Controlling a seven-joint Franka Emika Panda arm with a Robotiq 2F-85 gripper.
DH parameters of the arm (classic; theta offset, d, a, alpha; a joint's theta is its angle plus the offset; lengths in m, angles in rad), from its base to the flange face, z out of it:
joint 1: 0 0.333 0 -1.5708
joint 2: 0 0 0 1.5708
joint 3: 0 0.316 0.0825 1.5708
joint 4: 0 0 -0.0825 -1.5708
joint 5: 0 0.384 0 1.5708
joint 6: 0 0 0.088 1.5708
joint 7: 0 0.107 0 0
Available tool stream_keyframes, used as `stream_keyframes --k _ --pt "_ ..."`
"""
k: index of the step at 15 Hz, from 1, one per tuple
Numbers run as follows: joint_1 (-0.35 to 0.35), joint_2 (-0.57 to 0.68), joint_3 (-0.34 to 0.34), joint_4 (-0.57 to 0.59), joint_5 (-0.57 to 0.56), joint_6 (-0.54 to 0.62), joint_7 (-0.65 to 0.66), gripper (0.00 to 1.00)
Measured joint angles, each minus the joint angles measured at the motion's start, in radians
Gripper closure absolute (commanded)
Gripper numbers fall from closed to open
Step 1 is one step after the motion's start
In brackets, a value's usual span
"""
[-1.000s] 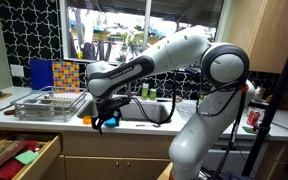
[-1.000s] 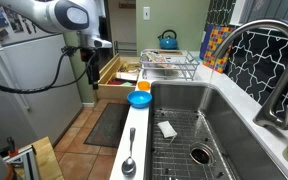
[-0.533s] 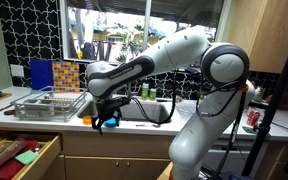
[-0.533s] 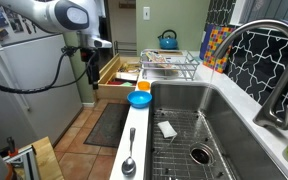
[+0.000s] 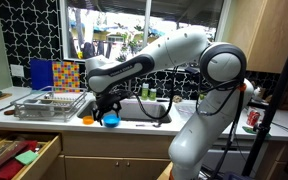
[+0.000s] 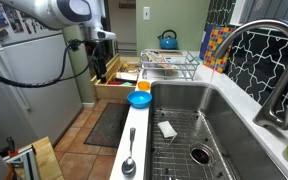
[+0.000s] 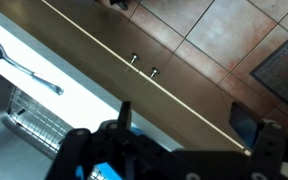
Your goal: Pick up the two bowls in front of the sink and rotate them then set them back down on the counter.
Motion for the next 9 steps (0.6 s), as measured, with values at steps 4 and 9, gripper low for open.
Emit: stream_keyframes --k 4,9 --pt "-0.048 0.053 -0.034 0.081 -0.11 0.016 0.131 0.0" --pt "-0.062 0.155 -0.121 0.1 -0.106 0.194 0.177 0.0"
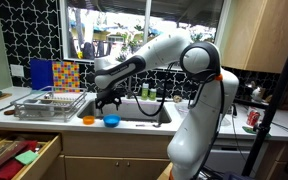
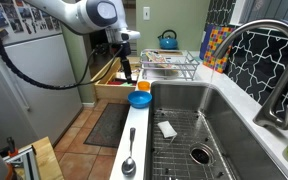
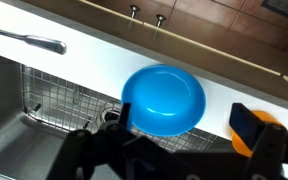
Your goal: Pick up the two bowls in front of the sink and rotate them then set them back down on the counter.
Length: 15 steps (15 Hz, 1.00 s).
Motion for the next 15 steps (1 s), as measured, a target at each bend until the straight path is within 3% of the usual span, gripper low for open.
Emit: stream_keyframes --k 4,15 --pt "0.005 0.077 -0.047 0.0 0.056 0.15 -0.005 0.0" --pt "0.036 0.207 -0.08 0.003 0.194 0.372 -0.01 0.0"
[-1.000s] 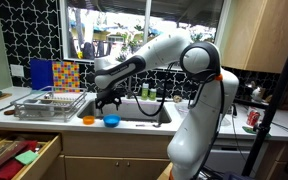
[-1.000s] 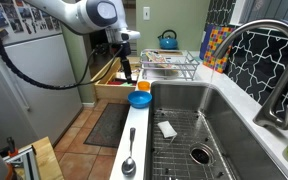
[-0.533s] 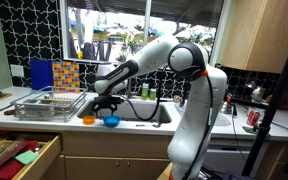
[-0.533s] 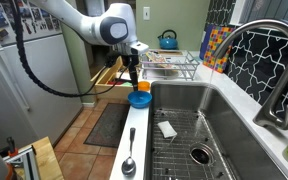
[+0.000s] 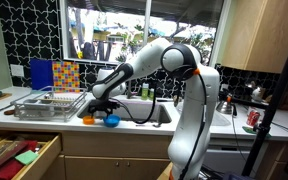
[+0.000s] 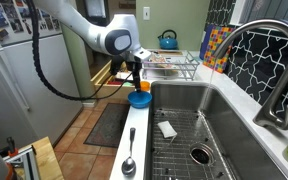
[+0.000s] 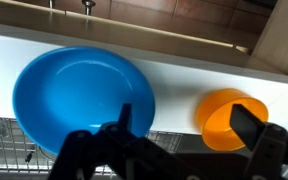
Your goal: Pick up the two bowls in front of the sink and rotate them then set them back down on the counter.
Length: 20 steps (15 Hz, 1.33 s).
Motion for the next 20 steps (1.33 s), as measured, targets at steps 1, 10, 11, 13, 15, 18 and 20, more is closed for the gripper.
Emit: stream_keyframes --k 1,10,11,13,15,18,20 --pt "0.002 0.006 -0.003 0.0 0.007 0.008 0.0 0.0" --pt "0.01 0.053 -0.022 0.028 0.034 0.041 0.002 0.0" --pt "0.013 0.06 -0.022 0.032 0.037 0.041 0.002 0.0" --pt "0.02 0.075 -0.025 0.046 0.038 0.041 0.003 0.0" --pt "0.025 0.09 -0.029 0.058 0.038 0.041 0.004 0.0" --pt "0.029 0.108 -0.035 0.073 0.038 0.041 0.005 0.01" --pt "0.031 0.117 -0.042 0.08 0.038 0.041 0.005 0.13"
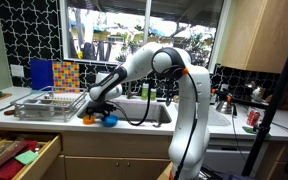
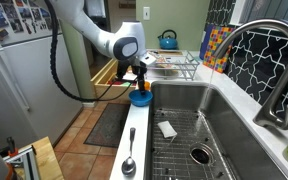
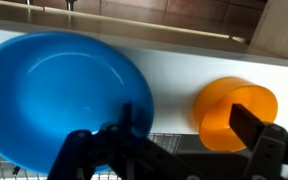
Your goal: Pick up the two bowls in front of the sink and rotate them then set them back down on the counter.
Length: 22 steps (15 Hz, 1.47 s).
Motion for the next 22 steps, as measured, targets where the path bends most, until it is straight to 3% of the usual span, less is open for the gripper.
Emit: stream_keyframes --k 2,3,4,8,9,10,13,14,15,16,18,21,22 --pt "0.003 0.005 -0.005 0.002 0.0 0.0 0.0 0.22" --pt "0.005 0.006 -0.008 0.003 0.0 0.0 0.0 0.21" --pt "0.007 0.008 -0.01 0.004 0.0 0.0 0.0 0.27" --pt "0.011 0.012 -0.016 0.009 0.0 0.0 0.0 0.37" --pt "0.012 0.013 -0.017 0.011 0.0 0.0 0.0 0.47" --pt "0.012 0.013 -0.018 0.012 0.0 0.0 0.0 0.47" --pt "0.015 0.013 -0.02 0.016 0.0 0.0 0.0 0.62" --pt "0.015 0.014 -0.021 0.017 0.0 0.0 0.0 0.61" --pt "0.016 0.014 -0.021 0.018 0.0 0.0 0.0 0.7" --pt "0.016 0.014 -0.021 0.018 0.0 0.0 0.0 0.7" --pt "0.016 0.014 -0.022 0.018 0.0 0.0 0.0 0.89" --pt "0.017 0.013 -0.023 0.022 0.0 0.0 0.001 0.99" --pt "0.017 0.011 -0.023 0.025 0.0 -0.002 0.001 0.96"
